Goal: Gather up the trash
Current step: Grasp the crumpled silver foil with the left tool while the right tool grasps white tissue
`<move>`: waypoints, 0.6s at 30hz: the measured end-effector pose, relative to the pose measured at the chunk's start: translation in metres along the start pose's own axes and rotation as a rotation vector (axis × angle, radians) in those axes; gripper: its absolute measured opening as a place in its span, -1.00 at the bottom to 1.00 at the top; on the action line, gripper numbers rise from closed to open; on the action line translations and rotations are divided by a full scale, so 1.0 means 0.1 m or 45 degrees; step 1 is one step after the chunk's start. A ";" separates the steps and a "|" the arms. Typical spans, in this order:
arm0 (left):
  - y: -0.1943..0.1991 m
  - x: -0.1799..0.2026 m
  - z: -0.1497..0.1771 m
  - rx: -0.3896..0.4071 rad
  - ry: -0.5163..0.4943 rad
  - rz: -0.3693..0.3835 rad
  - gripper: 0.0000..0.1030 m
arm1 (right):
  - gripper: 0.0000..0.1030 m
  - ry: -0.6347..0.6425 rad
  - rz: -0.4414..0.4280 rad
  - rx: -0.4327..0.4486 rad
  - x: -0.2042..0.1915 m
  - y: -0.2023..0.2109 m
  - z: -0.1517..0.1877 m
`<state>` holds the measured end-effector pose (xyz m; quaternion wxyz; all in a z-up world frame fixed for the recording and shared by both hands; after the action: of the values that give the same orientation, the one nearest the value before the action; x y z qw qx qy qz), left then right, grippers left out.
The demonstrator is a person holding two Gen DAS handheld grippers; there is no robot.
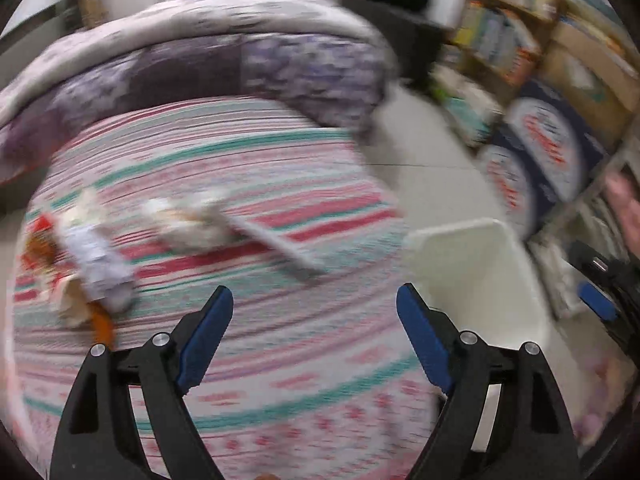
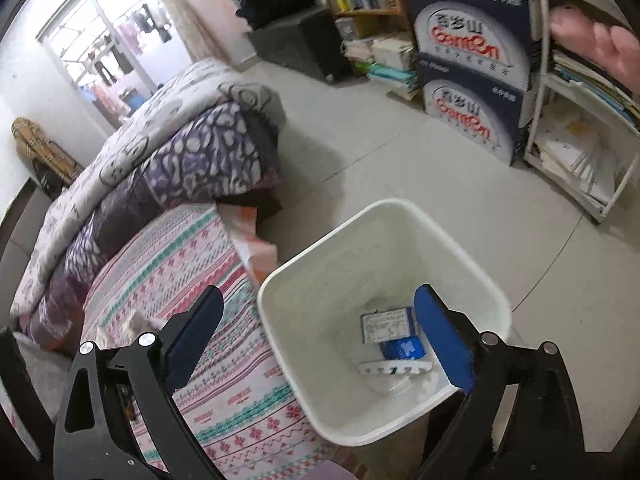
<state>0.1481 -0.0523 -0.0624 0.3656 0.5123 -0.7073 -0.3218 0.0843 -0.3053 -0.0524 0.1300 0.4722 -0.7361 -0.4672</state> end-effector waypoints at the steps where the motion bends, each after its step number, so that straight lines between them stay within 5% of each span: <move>1: -0.01 -0.19 -0.02 -0.001 0.051 -0.059 0.59 | 0.79 0.021 0.000 -0.008 -0.06 -0.02 0.03; 9: -0.11 -1.24 -0.14 -0.001 0.316 -0.328 0.59 | 0.79 0.118 0.005 -0.064 -0.35 -0.16 0.18; 18: -0.46 -1.81 -0.17 -0.099 0.404 -0.450 0.59 | 0.79 0.148 -0.003 -0.145 -0.53 -0.31 0.29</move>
<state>0.2229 0.1078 -0.1255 0.4297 0.6578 -0.5273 -0.3233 0.1116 -0.2492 -0.0798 0.1987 0.4912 -0.6990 -0.4801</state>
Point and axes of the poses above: each gripper's, at about its wrist camera, not at the fingertips, and y roughly against the way its jaws point, x to its right, z to its underside, the point moved 4 cm from there along -y, roughly the way its jaws point, and after that the axes turned 7 degrees about z, right-handed, at the moved point
